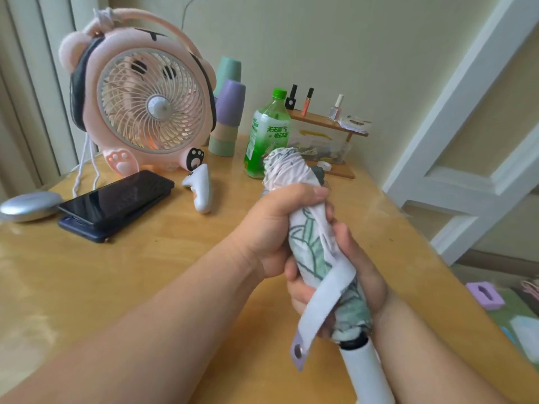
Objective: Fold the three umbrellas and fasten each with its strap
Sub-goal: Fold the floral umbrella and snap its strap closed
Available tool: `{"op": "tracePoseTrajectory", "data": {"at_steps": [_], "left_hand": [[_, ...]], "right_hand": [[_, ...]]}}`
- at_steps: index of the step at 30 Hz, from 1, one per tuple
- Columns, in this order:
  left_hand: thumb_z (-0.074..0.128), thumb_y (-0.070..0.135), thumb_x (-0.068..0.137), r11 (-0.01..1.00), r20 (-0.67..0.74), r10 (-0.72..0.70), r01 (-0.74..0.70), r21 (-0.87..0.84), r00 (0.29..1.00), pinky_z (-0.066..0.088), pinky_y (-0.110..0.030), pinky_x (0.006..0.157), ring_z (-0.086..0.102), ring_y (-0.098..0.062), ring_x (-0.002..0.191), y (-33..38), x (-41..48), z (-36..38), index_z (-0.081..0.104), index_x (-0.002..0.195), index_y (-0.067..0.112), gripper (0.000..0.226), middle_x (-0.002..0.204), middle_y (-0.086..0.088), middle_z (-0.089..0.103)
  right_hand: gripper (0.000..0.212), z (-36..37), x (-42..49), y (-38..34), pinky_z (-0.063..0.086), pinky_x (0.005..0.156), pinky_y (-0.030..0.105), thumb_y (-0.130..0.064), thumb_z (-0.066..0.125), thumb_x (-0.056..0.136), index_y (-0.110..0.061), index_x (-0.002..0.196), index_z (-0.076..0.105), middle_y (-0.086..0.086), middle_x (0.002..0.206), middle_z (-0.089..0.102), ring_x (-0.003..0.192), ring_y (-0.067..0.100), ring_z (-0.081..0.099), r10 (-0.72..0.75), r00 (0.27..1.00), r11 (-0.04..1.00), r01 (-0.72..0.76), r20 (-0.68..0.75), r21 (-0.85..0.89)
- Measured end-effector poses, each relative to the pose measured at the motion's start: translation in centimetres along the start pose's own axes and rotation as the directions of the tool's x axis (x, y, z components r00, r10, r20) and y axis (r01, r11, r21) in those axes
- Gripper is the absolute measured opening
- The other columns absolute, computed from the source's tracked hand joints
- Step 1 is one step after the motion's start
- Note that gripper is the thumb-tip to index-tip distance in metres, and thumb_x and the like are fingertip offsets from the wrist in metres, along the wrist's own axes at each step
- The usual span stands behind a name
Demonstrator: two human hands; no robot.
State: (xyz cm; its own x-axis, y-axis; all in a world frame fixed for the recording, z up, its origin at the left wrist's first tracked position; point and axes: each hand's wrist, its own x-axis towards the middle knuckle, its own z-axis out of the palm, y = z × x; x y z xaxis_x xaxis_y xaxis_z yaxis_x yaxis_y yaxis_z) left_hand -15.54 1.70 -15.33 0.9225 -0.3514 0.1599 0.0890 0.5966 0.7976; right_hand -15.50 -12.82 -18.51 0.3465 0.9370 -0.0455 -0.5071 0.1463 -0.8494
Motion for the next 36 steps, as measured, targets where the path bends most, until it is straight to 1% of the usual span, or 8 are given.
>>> {"op": "tracePoseTrajectory", "data": {"at_steps": [4, 10, 15, 22, 25, 29, 33, 36], "left_hand": [[0.058, 0.013, 0.089, 0.994, -0.289, -0.086, 0.061, -0.093, 0.953, 0.052, -0.026, 0.048, 0.055, -0.023, 0.042, 0.4, 0.5, -0.2, 0.049, 0.080, 0.005, 0.015, 0.061, -0.012, 0.050], [0.058, 0.015, 0.090, 0.980, -0.464, -0.138, 0.053, -0.193, 0.875, 0.056, -0.031, 0.053, 0.055, -0.022, 0.048, 0.5, 1.2, -1.3, 0.047, 0.089, 0.006, 0.015, 0.062, -0.007, 0.051], [0.057, 0.016, 0.091, 0.976, -0.494, -0.178, 0.090, -0.198, 0.851, 0.053, -0.030, 0.047, 0.055, -0.021, 0.040, 0.2, 1.3, -1.6, 0.047, 0.083, 0.007, 0.015, 0.052, -0.006, 0.053], [0.063, 0.014, 0.087, 0.989, -0.578, -0.134, 0.074, -0.127, 0.805, 0.057, -0.039, 0.054, 0.058, -0.025, 0.045, -0.5, 1.8, -2.0, 0.052, 0.096, 0.005, 0.017, 0.067, -0.008, 0.053], [0.066, 0.014, 0.085, 0.992, -0.604, -0.111, 0.047, -0.121, 0.789, 0.055, -0.039, 0.056, 0.055, -0.024, 0.047, -0.7, 2.0, -2.5, 0.053, 0.097, 0.007, 0.019, 0.068, -0.009, 0.050], [0.067, 0.015, 0.083, 0.994, -0.625, -0.098, 0.041, -0.106, 0.774, 0.056, -0.037, 0.058, 0.057, -0.023, 0.047, -0.8, 2.1, -2.8, 0.055, 0.098, 0.009, 0.020, 0.070, -0.009, 0.053], [0.068, 0.013, 0.083, 0.994, -0.629, -0.082, 0.019, -0.106, 0.773, 0.060, -0.046, 0.062, 0.060, -0.027, 0.056, -1.0, 2.2, -2.9, 0.056, 0.102, 0.007, 0.024, 0.078, -0.012, 0.055], [0.073, 0.016, 0.084, 0.995, -0.643, -0.050, -0.016, -0.096, 0.764, 0.061, -0.058, 0.075, 0.068, -0.032, 0.069, -1.1, 2.2, -2.7, 0.061, 0.105, 0.006, 0.026, 0.087, -0.018, 0.065]], "right_hand": [[0.094, 1.3, -1.6, -1.5, 0.060, 0.070, 0.040, -0.076, 0.081, 0.062, -0.008, 0.126, 0.068, 0.022, 0.104, 0.071, 0.084, 0.029, 0.071, -0.144, 0.897, 0.942, -0.005, -0.418, -0.335], [0.099, 1.6, -3.4, -1.3, 0.044, 0.112, 0.046, -0.007, 0.085, 0.076, -0.023, 0.158, 0.031, -0.005, 0.149, 0.057, 0.137, 0.016, 0.055, -0.298, 0.887, 0.619, -0.102, -0.353, -0.779], [0.109, 1.0, -5.1, -1.9, 0.038, 0.118, 0.034, 0.017, 0.065, 0.079, -0.023, 0.162, 0.007, -0.005, 0.165, 0.035, 0.150, 0.017, 0.037, -0.150, 0.964, 0.674, -0.062, -0.218, -0.736], [0.055, 1.8, -2.7, -1.2, 0.054, 0.094, 0.023, -0.002, 0.071, 0.092, -0.027, 0.139, 0.058, -0.016, 0.124, 0.073, 0.117, 0.005, 0.067, -0.429, 0.785, 0.496, -0.210, -0.448, -0.843], [0.059, 2.6, -2.7, -0.8, 0.051, 0.102, 0.029, -0.019, 0.072, 0.091, -0.037, 0.143, 0.052, -0.024, 0.130, 0.068, 0.122, 0.001, 0.063, -0.403, 0.796, 0.462, -0.250, -0.452, -0.851], [0.061, 3.0, -2.6, 0.2, 0.045, 0.104, 0.013, -0.013, 0.067, 0.098, -0.041, 0.146, 0.043, -0.040, 0.133, 0.057, 0.129, -0.013, 0.051, -0.446, 0.758, 0.460, -0.264, -0.477, -0.848], [0.031, 3.4, -2.1, 0.6, 0.047, 0.079, 0.005, -0.021, 0.058, 0.104, -0.036, 0.129, 0.067, -0.028, 0.107, 0.074, 0.098, -0.014, 0.065, -0.564, 0.616, 0.501, -0.274, -0.550, -0.821], [0.034, 3.5, -1.3, 0.2, 0.039, 0.053, 0.023, -0.030, 0.054, 0.105, -0.002, 0.104, 0.072, 0.007, 0.073, 0.068, 0.062, 0.009, 0.050, -0.681, 0.405, 0.534, -0.295, -0.610, -0.792]]}}
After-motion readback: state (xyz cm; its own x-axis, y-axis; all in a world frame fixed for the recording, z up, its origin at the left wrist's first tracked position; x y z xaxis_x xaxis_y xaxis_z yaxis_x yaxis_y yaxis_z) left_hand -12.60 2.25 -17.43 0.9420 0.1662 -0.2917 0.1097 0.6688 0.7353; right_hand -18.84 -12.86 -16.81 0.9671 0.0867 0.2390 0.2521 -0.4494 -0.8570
